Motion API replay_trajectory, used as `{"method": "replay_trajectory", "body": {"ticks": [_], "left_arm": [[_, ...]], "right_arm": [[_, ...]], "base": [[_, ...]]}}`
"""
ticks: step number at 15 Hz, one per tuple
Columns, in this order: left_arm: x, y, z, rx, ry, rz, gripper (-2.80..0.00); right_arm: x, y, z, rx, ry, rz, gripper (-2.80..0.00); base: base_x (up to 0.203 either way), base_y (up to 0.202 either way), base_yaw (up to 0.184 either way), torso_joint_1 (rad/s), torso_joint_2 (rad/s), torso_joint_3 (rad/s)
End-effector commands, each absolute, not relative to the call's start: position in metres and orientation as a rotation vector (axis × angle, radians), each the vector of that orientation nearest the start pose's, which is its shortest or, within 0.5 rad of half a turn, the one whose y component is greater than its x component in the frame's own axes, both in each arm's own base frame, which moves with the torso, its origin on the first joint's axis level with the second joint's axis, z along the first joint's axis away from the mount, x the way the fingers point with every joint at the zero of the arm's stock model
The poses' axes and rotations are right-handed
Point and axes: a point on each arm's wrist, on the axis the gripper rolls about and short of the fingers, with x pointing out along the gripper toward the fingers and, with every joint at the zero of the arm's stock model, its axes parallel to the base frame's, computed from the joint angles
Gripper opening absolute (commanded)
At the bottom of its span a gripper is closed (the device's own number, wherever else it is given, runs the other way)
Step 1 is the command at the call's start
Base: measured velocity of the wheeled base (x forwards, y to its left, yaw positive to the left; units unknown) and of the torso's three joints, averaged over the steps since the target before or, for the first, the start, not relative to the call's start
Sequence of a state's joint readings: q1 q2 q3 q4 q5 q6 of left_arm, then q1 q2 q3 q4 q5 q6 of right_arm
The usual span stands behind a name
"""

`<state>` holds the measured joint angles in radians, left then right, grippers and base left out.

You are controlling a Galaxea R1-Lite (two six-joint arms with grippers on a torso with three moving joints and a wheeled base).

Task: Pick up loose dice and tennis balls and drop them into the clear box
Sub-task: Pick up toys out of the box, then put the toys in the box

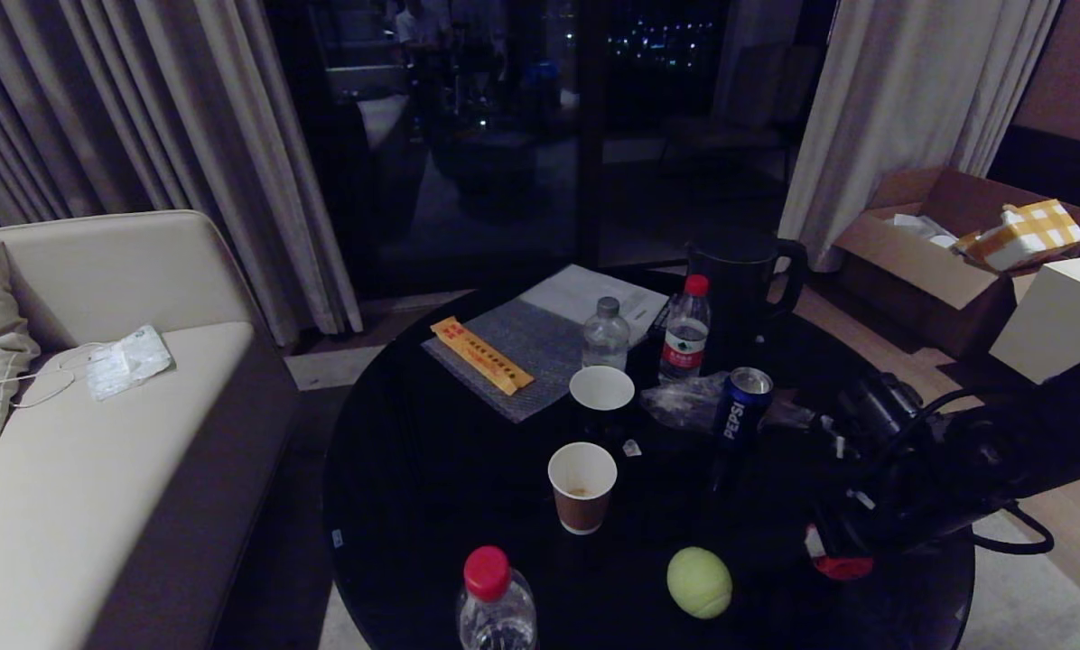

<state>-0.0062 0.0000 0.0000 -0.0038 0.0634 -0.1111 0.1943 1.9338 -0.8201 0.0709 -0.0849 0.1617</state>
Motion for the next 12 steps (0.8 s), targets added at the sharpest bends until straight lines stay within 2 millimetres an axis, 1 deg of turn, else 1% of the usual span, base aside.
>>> {"method": "replay_trajectory", "body": {"ticks": [1, 2, 4, 5, 6, 8, 9, 10, 12], "left_arm": [[-0.023, 0.002, 0.076, -0.112, -0.005, 0.058, -2.8], [-0.023, 0.002, 0.076, -0.112, -0.005, 0.058, -2.8], [-0.023, 0.002, 0.076, -0.112, -0.005, 0.058, -2.8], [-0.023, 0.002, 0.076, -0.112, -0.005, 0.058, -2.8], [-0.023, 0.002, 0.076, -0.112, -0.005, 0.058, -2.8], [-0.023, 0.002, 0.076, -0.112, -0.005, 0.058, -2.8], [-0.023, 0.002, 0.076, -0.112, -0.005, 0.058, -2.8], [-0.023, 0.002, 0.076, -0.112, -0.005, 0.058, -2.8], [-0.023, 0.002, 0.076, -0.112, -0.005, 0.058, -2.8]], "right_arm": [[0.261, 0.048, 0.107, 0.0, 1.033, 0.013, -2.8], [0.247, 0.045, 0.124, 0.002, 0.98, 0.02, -2.8], [0.208, 0.038, 0.156, 0.001, 0.856, 0.041, -2.8], [0.186, 0.034, 0.168, 0.001, 0.801, 0.048, -2.8], [0.161, 0.029, 0.175, 0.002, 0.748, 0.052, -2.8], [0.114, 0.018, 0.175, 0.01, 0.667, 0.043, -2.8], [0.093, 0.012, 0.169, 0.018, 0.636, 0.024, -2.8], [0.074, 0.006, 0.16, 0.022, 0.611, -0.006, -2.8], [0.043, 0.0, 0.142, 0.023, 0.548, -0.062, -2.8]], "base": [[0.0, 0.0, 0.0, 0.0, 0.0, 0.0], [0.0, 0.0, 0.0, 0.0, 0.0, 0.0], [0.0, 0.0, 0.0, 0.0, 0.0, 0.0], [0.0, 0.0, 0.0, 0.0, 0.0, 0.0], [0.0, 0.0, 0.0, 0.0, 0.0, 0.0], [0.0, 0.0, 0.0, 0.0, 0.0, 0.0], [0.0, 0.0, 0.0, 0.0, 0.0, 0.0], [0.0, 0.0, 0.0, 0.0, 0.0, 0.0], [0.0, 0.0, 0.0, 0.0, 0.0, 0.0]]}}
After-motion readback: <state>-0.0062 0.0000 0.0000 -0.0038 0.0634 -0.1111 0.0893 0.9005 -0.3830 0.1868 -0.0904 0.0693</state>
